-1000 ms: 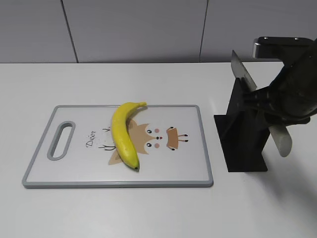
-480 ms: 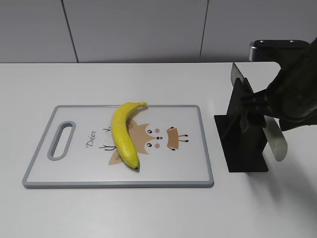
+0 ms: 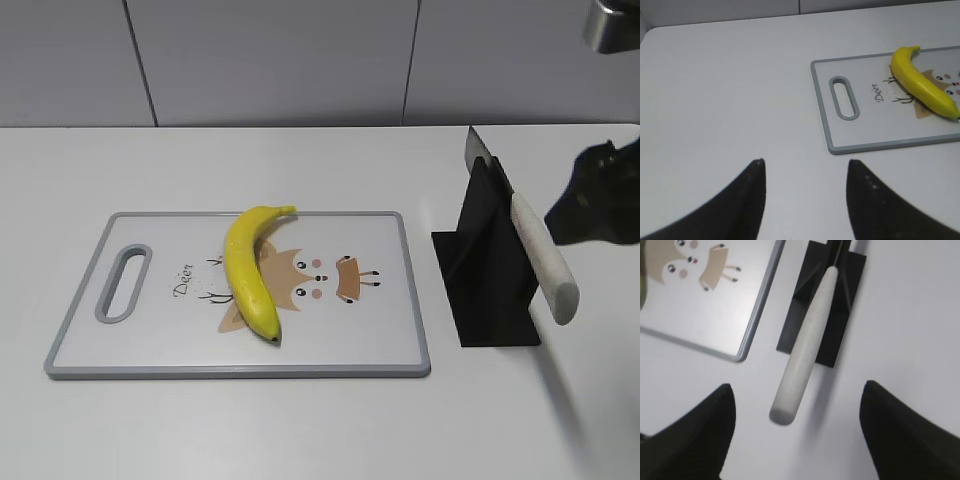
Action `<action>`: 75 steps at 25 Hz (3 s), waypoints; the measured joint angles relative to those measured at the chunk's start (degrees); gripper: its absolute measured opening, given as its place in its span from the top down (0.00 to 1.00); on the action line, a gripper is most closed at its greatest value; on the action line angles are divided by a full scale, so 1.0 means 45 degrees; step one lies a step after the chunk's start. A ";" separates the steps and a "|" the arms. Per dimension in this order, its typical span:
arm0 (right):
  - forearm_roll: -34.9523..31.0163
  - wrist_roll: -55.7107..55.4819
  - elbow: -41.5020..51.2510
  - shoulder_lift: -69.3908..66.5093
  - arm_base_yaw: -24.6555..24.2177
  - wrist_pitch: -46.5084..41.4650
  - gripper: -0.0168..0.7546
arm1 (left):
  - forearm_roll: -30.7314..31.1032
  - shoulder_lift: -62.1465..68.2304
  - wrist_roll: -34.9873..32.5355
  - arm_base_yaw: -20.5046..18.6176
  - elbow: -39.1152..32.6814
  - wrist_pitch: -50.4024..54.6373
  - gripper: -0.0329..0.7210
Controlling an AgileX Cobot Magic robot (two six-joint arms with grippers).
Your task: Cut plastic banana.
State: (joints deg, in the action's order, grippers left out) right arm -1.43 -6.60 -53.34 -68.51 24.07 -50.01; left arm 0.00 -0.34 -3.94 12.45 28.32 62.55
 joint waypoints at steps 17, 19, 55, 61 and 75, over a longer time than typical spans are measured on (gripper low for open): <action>-0.1738 0.3451 0.5171 0.7844 0.0000 -0.0164 0.22 | 0.0000 0.0000 0.0000 0.0000 0.0000 0.0000 0.29; -0.1790 0.3451 0.5168 0.8732 0.0000 -0.0144 0.22 | 0.0000 0.0000 0.0000 0.0000 0.0000 0.0000 0.29; -0.2641 0.3501 0.5386 1.5298 0.0000 -0.2216 0.23 | 0.0000 0.0000 0.0000 -0.0010 0.0000 -0.0006 0.29; -0.2842 0.3487 0.5386 1.5298 -0.0540 -0.2216 0.23 | 0.0000 0.0000 0.0000 -0.0010 0.0000 -0.0006 0.29; -0.2879 0.3473 0.5386 1.5298 -0.4833 -0.2216 0.23 | 0.0070 0.0000 0.0000 -0.0010 0.0000 -0.0006 0.29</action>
State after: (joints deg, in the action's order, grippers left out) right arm -14.39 9.03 -29.10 0.33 2.32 -59.98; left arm 0.32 -0.34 -3.94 12.40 28.32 62.52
